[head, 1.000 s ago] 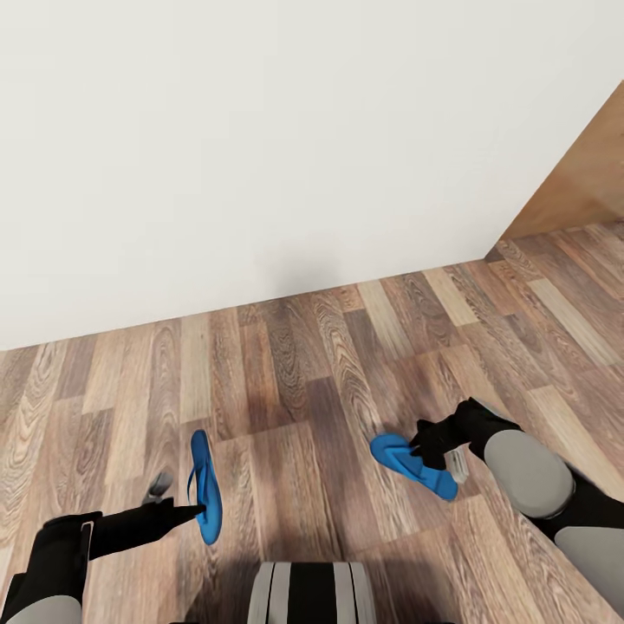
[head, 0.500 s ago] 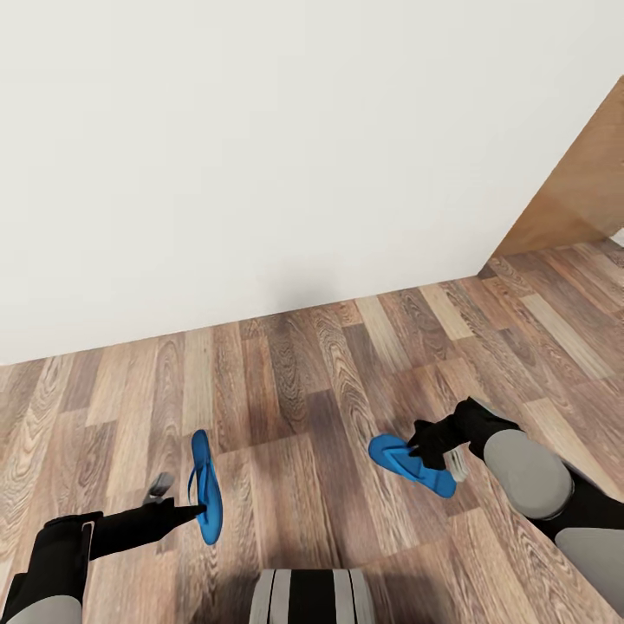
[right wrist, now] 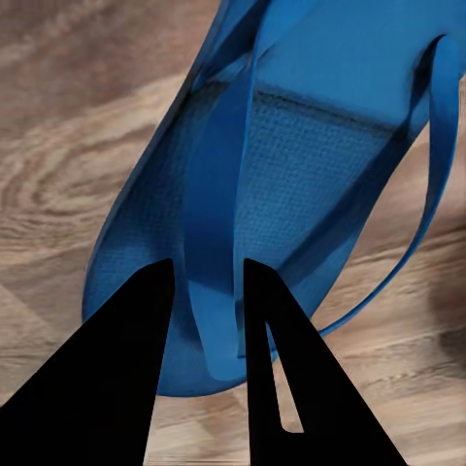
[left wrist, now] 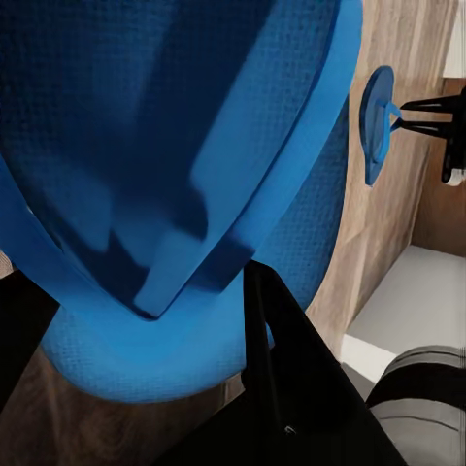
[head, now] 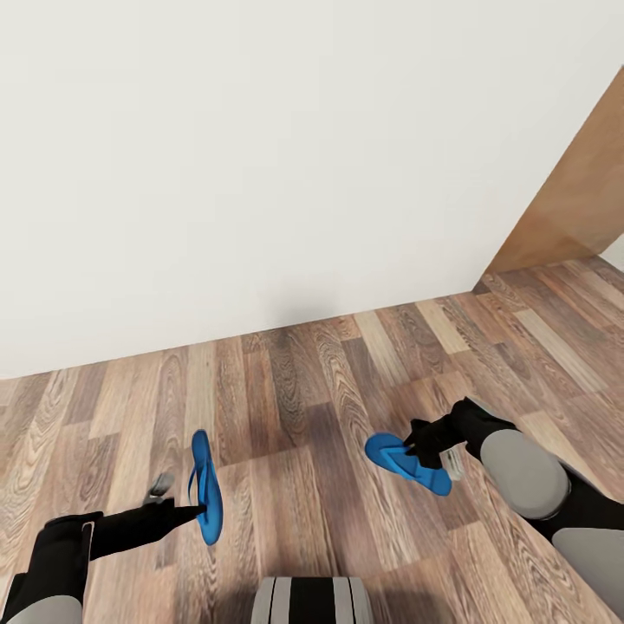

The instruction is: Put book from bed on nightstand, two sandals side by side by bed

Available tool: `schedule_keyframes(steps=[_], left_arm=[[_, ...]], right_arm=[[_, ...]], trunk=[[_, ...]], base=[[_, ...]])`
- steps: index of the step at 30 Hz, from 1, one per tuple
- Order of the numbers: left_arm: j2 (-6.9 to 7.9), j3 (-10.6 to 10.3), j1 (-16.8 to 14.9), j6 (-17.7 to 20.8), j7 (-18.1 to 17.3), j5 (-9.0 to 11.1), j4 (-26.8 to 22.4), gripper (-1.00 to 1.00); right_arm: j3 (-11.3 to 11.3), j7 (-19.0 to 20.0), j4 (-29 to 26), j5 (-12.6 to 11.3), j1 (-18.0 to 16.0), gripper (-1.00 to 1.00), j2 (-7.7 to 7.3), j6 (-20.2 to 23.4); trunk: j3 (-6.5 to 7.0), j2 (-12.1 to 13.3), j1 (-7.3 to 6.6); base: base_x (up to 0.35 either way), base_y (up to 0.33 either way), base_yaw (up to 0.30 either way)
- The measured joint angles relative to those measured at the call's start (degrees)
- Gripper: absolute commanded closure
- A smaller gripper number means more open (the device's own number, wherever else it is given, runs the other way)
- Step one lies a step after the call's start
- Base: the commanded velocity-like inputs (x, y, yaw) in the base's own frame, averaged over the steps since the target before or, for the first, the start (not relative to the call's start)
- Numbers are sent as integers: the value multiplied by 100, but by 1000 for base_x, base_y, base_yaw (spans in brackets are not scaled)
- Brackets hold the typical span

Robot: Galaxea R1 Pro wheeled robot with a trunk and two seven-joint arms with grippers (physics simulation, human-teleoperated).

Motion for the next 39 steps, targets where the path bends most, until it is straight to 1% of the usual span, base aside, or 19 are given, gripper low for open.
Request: schedule_keyframes(steps=[7, 11, 14, 15, 18, 19, 20, 21, 22, 24, 26, 28, 31, 32, 34, 35, 37, 38, 39], left_arm=[[2, 0, 0, 1, 0, 0, -1, 100], [0, 0, 0, 2, -2, 1, 5, 100], [2, 0, 0, 1, -1, 1, 34, 100], [4, 0, 0, 0, -1, 1, 53, 100], [6, 0, 0, -1, 0, -1, 74, 100], [7, -1, 0, -4, 0, -3, 82, 100], [7, -1, 0, -6, 0, -4, 85, 100], [7, -1, 0, -6, 0, -4, 85, 100], [7, -1, 0, -7, 0, -5, 88, 100], [8, -1, 0, -9, 4, -6, 92, 100], [8, -1, 0, -9, 6, -7, 94, 100], [8, -1, 0, -10, 6, -7, 94, 100], [8, -2, 0, -15, 12, -7, 100, 100], [8, -3, 0, -16, 14, -7, 102, 100], [8, -3, 0, -17, 15, -7, 103, 100], [8, -3, 0, -18, 16, -8, 110, 100], [6, -4, 0, -19, 16, -6, 123, 100], [4, -6, 0, -21, 17, -5, 134, 100], [3, -7, 0, -22, 17, -4, 139, 100]], right_arm=[[6, 8, 0, 5, 0, 100, 28, 8], [9, 12, 0, 69, 2, 100, 29, 35], [12, 17, 0, 259, 6, 100, 32, 129], [21, 18, 4, 412, 9, 100, 34, 193], [12, 23, 22, 659, 18, 100, 33, 307], [19, 25, 49, 830, 24, 100, 32, 392], [8, 26, 70, 905, 26, 100, 31, 434], [2, 27, 70, 903, 26, 100, 31, 433], [8, 27, 92, 981, 30, 100, 31, 473], [13, 33, 171, 1227, 38, 100, 30, 585], [7, 33, 200, 1303, 43, 100, 27, 622], [12, 33, 210, 1324, 45, 100, 25, 636], [169, 26, 233, 1413, 50, 100, 17, 722], [326, 24, 243, 1527, 51, 100, 15, 834], [449, 27, 251, 1668, 55, 100, 14, 987], [552, 32, 256, 1830, 61, 100, 13, 1141], [604, 38, 259, 1969, 64, 100, 13, 1263], [668, 49, 259, 2129, 67, 100, 14, 1347], [683, 60, 259, 2215, 67, 100, 15, 1378]], trunk=[[155, 9, -18], [244, 15, -28], [310, 19, -36], [332, 20, -39], [399, 24, -46], [421, 26, -49], [443, 27, -51], [466, 28, -54], [488, 30, -57], [532, 32, -62], [576, 35, -67], [621, 38, -72], [687, 42, -80], [709, 43, -82], [754, 46, -88], [776, 47, -90], [820, 50, -95], [842, 51, -98], [865, 52, -100]], base=[[0, 0, 0], [0, 0, 0], [0, 0, 0], [0, 0, 0], [0, 0, 0], [0, 0, 0], [0, 0, 0], [0, 0, 0], [0, 0, 0], [0, 0, 0], [0, 0, 0], [0, 0, 0], [0, 0, 0], [0, 0, 0], [0, 0, 0], [0, 0, 0], [0, 0, 0], [0, 0, 0], [0, 0, 0]])
